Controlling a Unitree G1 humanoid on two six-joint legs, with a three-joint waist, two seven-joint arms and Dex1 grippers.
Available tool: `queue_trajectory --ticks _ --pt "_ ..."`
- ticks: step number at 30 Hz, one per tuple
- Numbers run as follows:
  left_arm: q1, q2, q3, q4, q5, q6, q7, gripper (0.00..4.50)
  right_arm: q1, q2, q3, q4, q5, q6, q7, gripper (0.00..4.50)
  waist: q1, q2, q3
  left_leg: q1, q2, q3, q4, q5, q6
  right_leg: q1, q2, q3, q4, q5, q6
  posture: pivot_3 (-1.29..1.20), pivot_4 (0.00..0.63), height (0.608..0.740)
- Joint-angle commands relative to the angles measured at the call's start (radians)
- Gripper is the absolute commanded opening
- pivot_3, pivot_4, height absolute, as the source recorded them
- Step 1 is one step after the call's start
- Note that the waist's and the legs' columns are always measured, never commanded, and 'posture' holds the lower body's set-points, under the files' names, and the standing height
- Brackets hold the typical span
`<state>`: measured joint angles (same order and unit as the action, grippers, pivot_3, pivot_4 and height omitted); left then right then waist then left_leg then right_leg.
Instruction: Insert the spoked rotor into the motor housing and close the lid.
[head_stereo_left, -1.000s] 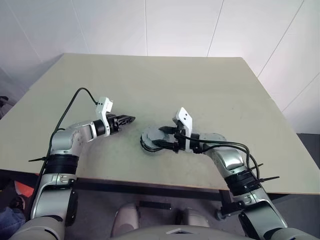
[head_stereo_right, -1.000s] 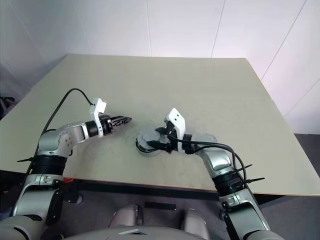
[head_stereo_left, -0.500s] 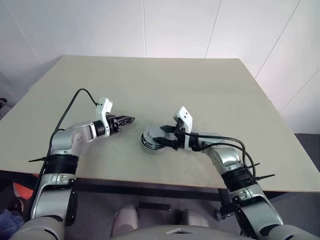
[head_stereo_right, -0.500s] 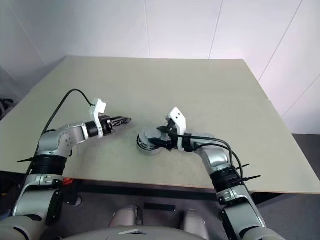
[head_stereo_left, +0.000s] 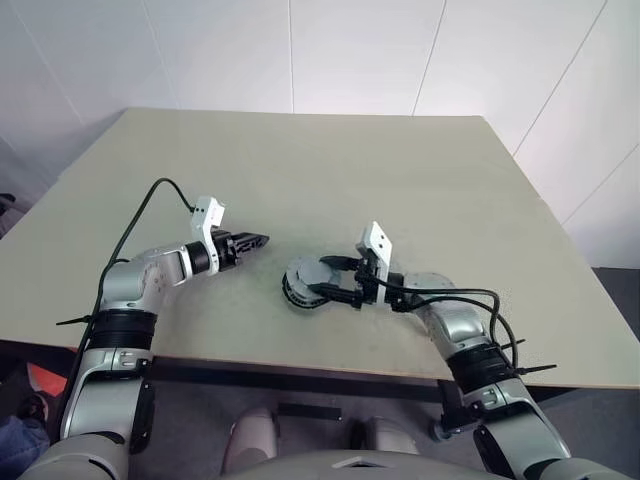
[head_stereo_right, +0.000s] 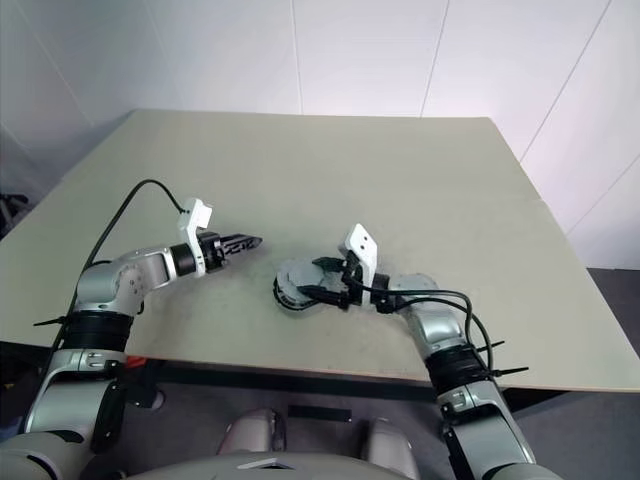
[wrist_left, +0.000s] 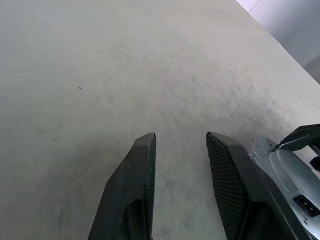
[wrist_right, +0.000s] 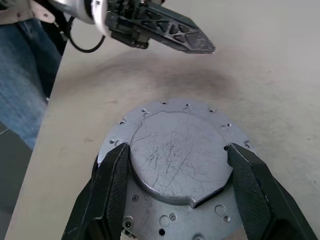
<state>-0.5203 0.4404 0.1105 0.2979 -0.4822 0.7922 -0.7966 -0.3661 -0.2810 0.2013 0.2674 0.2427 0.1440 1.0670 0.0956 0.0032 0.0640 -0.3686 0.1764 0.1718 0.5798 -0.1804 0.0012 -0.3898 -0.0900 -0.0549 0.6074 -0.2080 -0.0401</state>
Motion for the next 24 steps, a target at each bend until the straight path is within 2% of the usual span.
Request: queue_trajectory --ticks 1,13,24 --pt "-0.015 0.017 0.006 -0.017 0.003 -0.017 -0.005 1.74 0.0 -0.025 0.021 0.017 -0.006 -0.049 0.063 2.97 0.001 0.0 0.0 0.0 0.0 0.0 0.0 0.0 0.0 0.0 0.0 0.0 0.0 0.0 0.0 0.0 0.0 0.74" --pt "-0.019 0.021 0.004 -0.005 0.007 -0.023 -0.006 1.74 -0.006 -0.068 0.058 0.08 -0.038 -0.132 0.17 2.97 0.001 -0.001 0.0 0.001 0.0 0.0 0.0 -0.001 0.002 0.001 0.0 0.0 0.0 0.0 0.0 0.0 0.0 0.74" --pt "-0.005 0.021 0.007 -0.019 0.003 -0.019 -0.002 1.74 -0.017 -0.096 0.088 0.093 -0.059 -0.174 0.2 2.97 0.003 -0.002 -0.001 0.002 0.0 0.0 0.001 -0.002 0.003 0.003 0.0 0.0 -0.001 0.0 0.0 0.0 0.0 0.74"
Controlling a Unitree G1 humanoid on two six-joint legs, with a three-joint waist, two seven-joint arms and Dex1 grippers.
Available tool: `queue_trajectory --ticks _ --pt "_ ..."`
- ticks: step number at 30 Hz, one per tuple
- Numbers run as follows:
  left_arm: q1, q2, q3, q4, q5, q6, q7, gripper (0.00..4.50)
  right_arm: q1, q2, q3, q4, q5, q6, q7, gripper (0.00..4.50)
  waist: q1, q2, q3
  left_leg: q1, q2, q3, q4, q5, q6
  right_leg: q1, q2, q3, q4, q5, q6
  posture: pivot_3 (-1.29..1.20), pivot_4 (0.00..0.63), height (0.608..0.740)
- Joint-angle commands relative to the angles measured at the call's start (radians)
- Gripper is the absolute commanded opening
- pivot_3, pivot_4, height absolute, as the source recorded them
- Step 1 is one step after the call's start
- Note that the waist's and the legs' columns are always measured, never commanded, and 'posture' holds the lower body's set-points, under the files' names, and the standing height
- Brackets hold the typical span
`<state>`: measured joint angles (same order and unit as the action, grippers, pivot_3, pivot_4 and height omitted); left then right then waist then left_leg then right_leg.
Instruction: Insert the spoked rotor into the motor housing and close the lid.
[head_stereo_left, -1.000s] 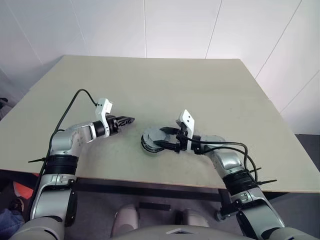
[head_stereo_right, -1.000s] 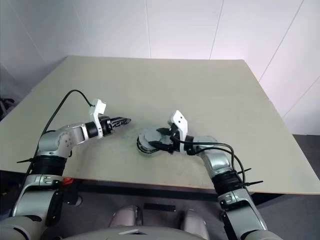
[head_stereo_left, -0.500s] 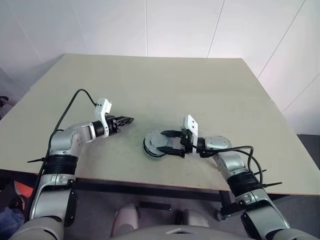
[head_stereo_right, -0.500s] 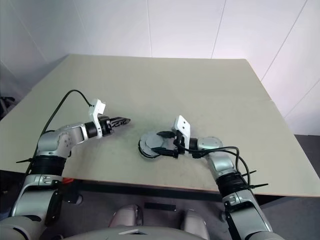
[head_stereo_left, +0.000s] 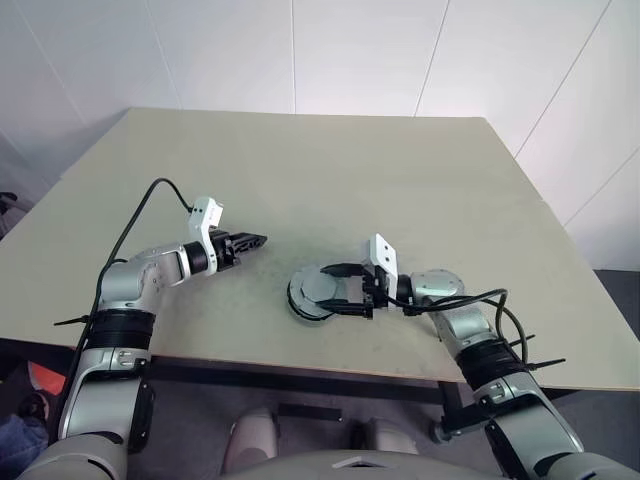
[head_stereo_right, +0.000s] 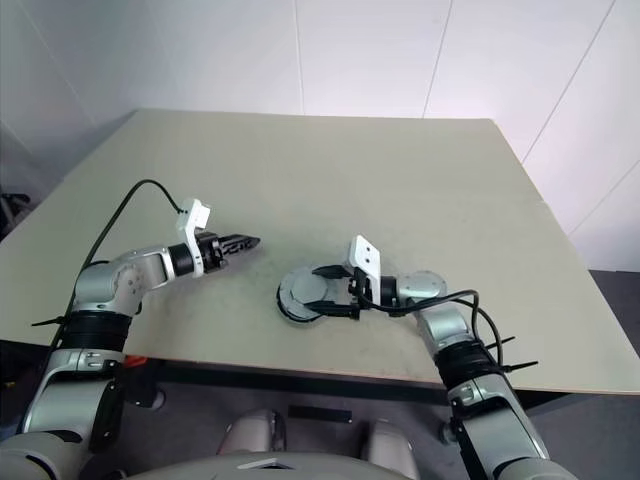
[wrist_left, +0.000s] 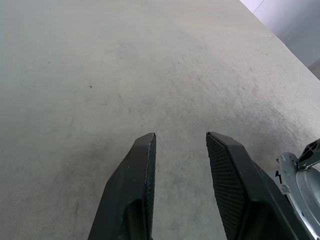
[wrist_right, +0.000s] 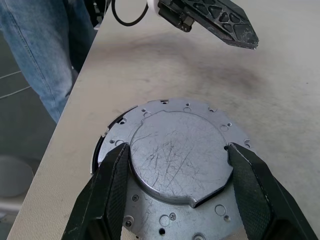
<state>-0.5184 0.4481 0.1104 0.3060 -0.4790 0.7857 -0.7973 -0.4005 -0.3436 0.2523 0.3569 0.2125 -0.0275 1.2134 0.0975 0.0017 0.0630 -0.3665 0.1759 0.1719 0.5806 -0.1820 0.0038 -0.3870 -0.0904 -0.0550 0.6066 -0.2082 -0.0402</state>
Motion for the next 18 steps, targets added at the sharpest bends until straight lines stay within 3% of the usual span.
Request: queue_trajectory --ticks 1,11,18 --pt "-0.006 0.013 0.008 -0.029 -0.001 -0.011 -0.001 1.74 0.018 -0.037 0.041 0.003 -0.034 -0.009 0.054 2.97 0.001 0.0 0.0 0.0 0.0 0.0 0.0 0.0 0.0 0.0 0.0 0.0 0.0 0.0 0.0 0.0 0.0 0.74" --pt "-0.006 0.012 0.008 -0.024 0.0 -0.013 0.002 1.74 0.008 -0.056 0.061 0.012 -0.055 0.003 0.05 2.97 0.002 -0.001 -0.001 0.0 -0.001 0.0 0.0 -0.001 0.002 0.001 -0.001 0.0 -0.001 0.0 0.0 0.0 0.0 0.74" --pt "-0.009 0.011 0.007 -0.018 0.002 -0.014 0.004 1.74 0.014 -0.086 0.083 0.008 -0.104 -0.091 0.026 2.97 0.002 -0.002 -0.001 0.0 -0.001 0.0 0.0 -0.001 0.002 0.001 -0.001 0.0 -0.001 0.0 0.0 0.0 0.0 0.74"
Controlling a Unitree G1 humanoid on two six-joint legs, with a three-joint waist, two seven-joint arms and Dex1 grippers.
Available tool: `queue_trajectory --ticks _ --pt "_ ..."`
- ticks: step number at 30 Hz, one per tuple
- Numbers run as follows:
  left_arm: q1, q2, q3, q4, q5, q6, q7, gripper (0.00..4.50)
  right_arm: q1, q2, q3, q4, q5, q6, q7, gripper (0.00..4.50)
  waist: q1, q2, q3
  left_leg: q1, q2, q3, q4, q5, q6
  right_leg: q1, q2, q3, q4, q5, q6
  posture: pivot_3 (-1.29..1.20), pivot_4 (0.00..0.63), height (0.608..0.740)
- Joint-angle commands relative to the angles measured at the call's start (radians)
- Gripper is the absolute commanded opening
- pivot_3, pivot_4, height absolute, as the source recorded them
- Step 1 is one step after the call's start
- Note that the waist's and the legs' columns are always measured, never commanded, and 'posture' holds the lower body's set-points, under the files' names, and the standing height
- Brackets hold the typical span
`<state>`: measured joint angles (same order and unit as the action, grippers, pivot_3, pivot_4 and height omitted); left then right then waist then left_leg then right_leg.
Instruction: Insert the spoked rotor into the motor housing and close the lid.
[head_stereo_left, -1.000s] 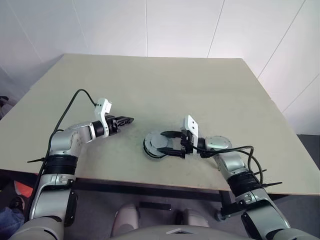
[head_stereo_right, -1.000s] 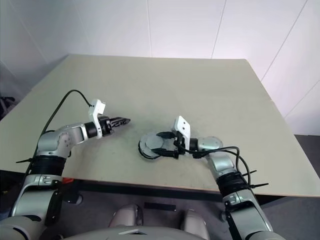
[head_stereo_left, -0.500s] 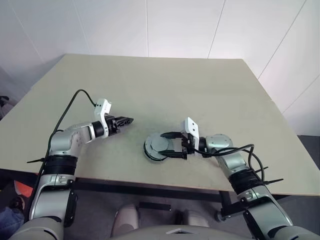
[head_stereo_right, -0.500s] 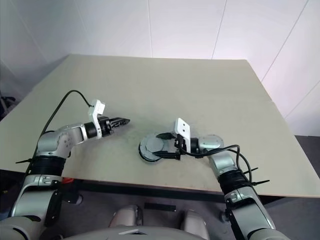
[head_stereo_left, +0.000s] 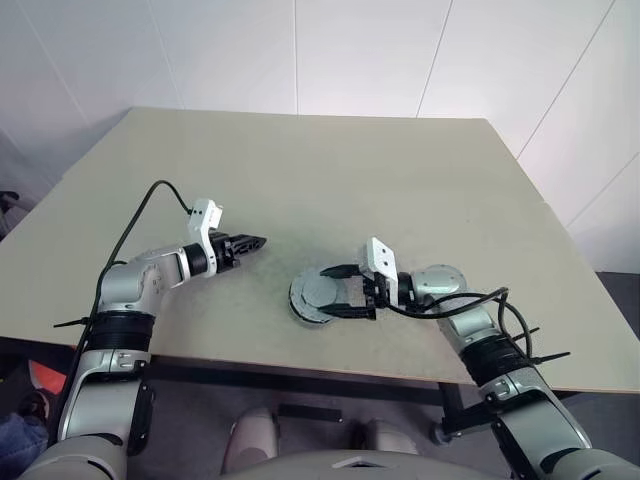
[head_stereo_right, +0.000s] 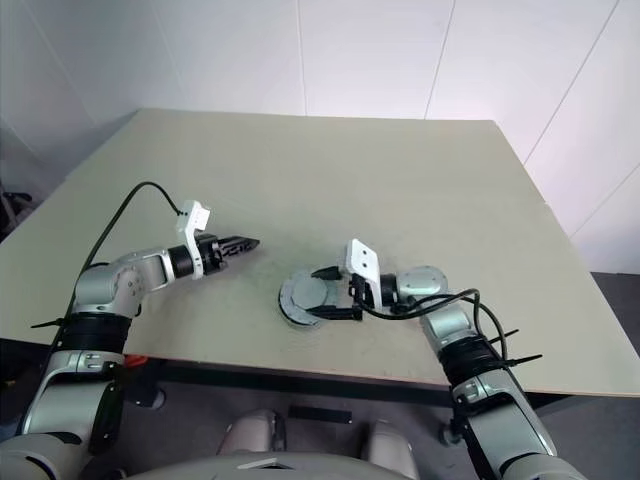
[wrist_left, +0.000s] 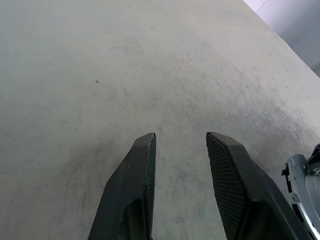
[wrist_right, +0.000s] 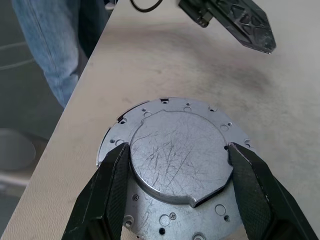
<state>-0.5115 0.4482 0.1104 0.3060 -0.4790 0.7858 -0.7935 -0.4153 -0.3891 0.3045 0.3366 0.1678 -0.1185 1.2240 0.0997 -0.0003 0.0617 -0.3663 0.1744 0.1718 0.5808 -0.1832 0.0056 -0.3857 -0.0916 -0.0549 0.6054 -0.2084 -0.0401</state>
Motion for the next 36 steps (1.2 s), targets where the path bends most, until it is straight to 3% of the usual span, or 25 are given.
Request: queue_trajectory --ticks 1,4,8,9,13,19,26,36 --pt "-0.016 0.01 0.007 -0.018 0.002 -0.014 0.001 1.74 0.028 -0.042 0.029 0.028 -0.057 0.001 0.014 2.97 0.0 0.0 0.0 0.0 0.0 0.0 0.0 0.0 0.0 0.0 0.0 0.0 0.0 0.0 0.0 0.0 0.0 0.74" --pt "-0.017 0.009 0.006 -0.019 0.002 -0.014 0.002 1.74 0.016 -0.042 0.021 0.034 -0.057 0.027 -0.006 2.97 0.0 0.0 0.0 0.001 0.0 0.0 0.0 0.0 0.0 0.001 0.0 0.0 0.0 0.0 0.0 0.0 0.0 0.74" --pt "-0.019 0.006 0.006 -0.017 0.002 -0.015 0.004 1.74 0.011 -0.05 0.029 0.029 -0.058 0.055 -0.002 4.35 -0.002 -0.001 -0.001 0.002 0.0 0.0 0.0 0.0 0.0 0.002 0.0 0.0 0.0 0.0 0.0 0.0 0.0 0.74" --pt "-0.019 0.006 0.006 -0.017 0.002 -0.015 0.005 1.74 0.011 -0.05 0.03 0.03 -0.071 0.041 -0.019 4.47 -0.003 -0.001 -0.001 0.003 0.0 0.0 0.0 0.0 0.0 0.002 0.0 0.0 0.0 0.0 0.0 0.0 0.0 0.74" --pt "-0.015 0.006 0.007 -0.022 0.001 -0.012 0.008 1.74 0.017 -0.055 0.038 0.021 -0.083 0.014 -0.03 4.47 -0.006 -0.001 -0.001 0.007 0.002 0.0 0.0 0.001 -0.002 0.004 0.001 0.0 0.001 -0.003 0.005 0.0 0.0 0.74" --pt "-0.008 0.007 0.008 -0.034 -0.004 -0.004 0.013 1.74 0.02 -0.043 -0.015 -0.07 0.032 0.096 0.001 4.47 -0.006 -0.001 -0.001 0.009 0.003 0.0 -0.001 0.002 -0.003 0.006 0.001 0.0 0.001 -0.004 0.007 0.0 0.0 0.74" --pt "-0.005 0.003 0.006 -0.031 -0.004 -0.005 0.013 1.74 0.016 -0.055 -0.094 -0.211 0.137 0.225 -0.005 4.47 -0.004 -0.001 0.0 -0.001 0.003 0.0 -0.001 0.002 -0.003 -0.003 0.002 0.0 0.001 0.0 0.0 0.0 0.0 0.74" --pt "-0.002 -0.002 -0.006 -0.021 0.0 -0.002 0.005 1.74 0.169 -0.225 -0.071 -0.266 0.065 0.189 0.074 4.47 0.001 -0.001 0.0 -0.003 0.002 0.001 -0.001 0.0 -0.001 -0.003 0.001 0.0 -0.001 0.0 0.001 0.0 0.0 0.74"
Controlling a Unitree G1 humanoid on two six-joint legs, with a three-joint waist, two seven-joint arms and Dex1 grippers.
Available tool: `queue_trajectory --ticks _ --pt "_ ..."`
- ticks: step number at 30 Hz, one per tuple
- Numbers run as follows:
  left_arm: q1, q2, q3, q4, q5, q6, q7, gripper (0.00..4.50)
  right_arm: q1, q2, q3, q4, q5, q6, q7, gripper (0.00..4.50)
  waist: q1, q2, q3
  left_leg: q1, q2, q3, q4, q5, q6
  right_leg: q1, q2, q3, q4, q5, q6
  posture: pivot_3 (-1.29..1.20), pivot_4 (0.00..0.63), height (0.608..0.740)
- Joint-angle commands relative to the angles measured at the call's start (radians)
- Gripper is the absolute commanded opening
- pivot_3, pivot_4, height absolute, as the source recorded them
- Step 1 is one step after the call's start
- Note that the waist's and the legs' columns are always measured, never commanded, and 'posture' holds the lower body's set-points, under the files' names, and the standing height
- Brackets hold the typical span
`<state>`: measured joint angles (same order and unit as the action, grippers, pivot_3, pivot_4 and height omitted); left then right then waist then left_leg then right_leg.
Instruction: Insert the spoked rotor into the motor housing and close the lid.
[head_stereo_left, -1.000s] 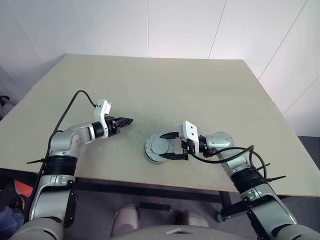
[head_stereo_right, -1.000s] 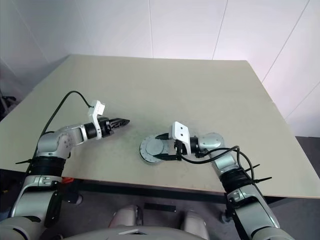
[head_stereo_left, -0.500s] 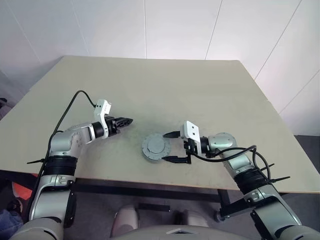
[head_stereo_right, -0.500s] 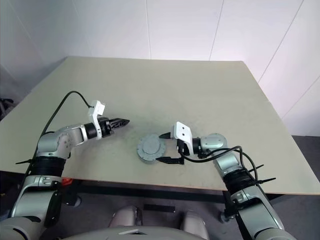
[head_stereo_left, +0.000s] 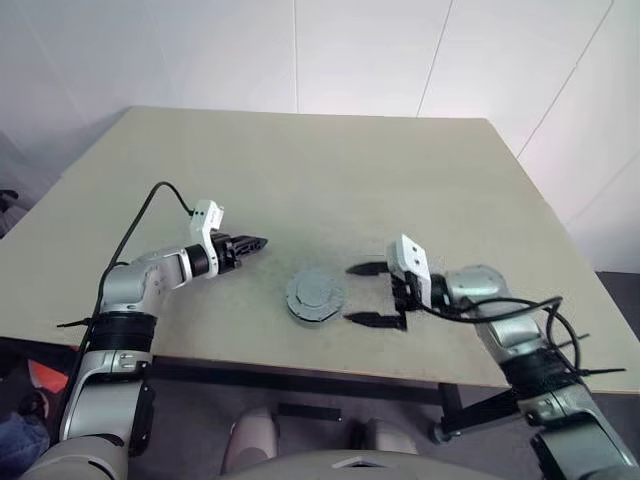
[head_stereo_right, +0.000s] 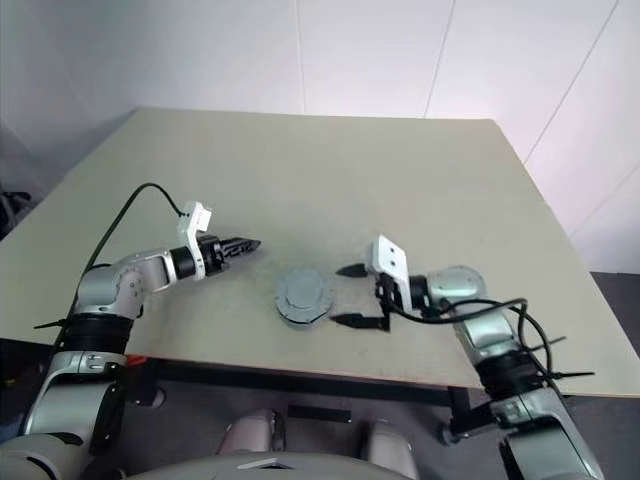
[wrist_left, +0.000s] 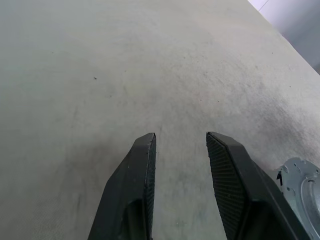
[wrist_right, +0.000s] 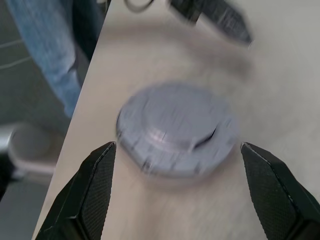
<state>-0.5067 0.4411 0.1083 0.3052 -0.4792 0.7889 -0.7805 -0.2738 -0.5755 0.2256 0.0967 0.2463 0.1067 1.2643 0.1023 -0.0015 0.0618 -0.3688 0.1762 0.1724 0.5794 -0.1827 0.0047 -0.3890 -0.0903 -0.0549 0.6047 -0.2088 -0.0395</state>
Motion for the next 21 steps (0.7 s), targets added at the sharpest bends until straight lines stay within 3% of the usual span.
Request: queue_trajectory --ticks 1,5,12,21 --pt "-0.005 0.006 -0.007 -0.019 0.002 -0.005 -0.01 1.74 0.05 -0.057 0.014 -0.024 -0.023 -0.044 0.045 4.07 -0.002 0.0 0.0 0.0 0.0 0.0 0.0 0.0 0.0 0.0 0.0 0.0 0.0 0.0 0.0 0.0 0.0 0.74" --pt "0.002 0.01 -0.016 -0.02 0.002 0.0 -0.016 1.74 0.096 -0.079 0.041 -0.047 -0.021 -0.049 0.084 2.78 -0.009 0.0 0.0 0.001 0.001 0.0 0.0 0.0 0.0 0.0 0.0 0.0 0.0 -0.003 0.005 0.0 0.0 0.74" --pt "0.014 0.019 -0.025 -0.037 -0.003 0.017 -0.015 1.74 0.114 -0.019 0.108 -0.087 -0.026 -0.038 0.08 0.29 -0.007 0.0 0.0 0.002 0.002 0.0 0.0 0.0 0.0 0.0 0.001 0.0 0.0 -0.002 0.003 0.0 0.0 0.74" --pt "0.028 0.048 -0.015 -0.041 -0.003 0.035 -0.008 1.74 0.029 0.11 0.157 0.0 -0.025 -0.003 0.053 0.29 -0.008 0.0 0.0 0.002 0.002 0.0 0.0 0.0 -0.001 0.0 0.001 0.0 0.001 -0.001 0.002 0.0 0.0 0.74"
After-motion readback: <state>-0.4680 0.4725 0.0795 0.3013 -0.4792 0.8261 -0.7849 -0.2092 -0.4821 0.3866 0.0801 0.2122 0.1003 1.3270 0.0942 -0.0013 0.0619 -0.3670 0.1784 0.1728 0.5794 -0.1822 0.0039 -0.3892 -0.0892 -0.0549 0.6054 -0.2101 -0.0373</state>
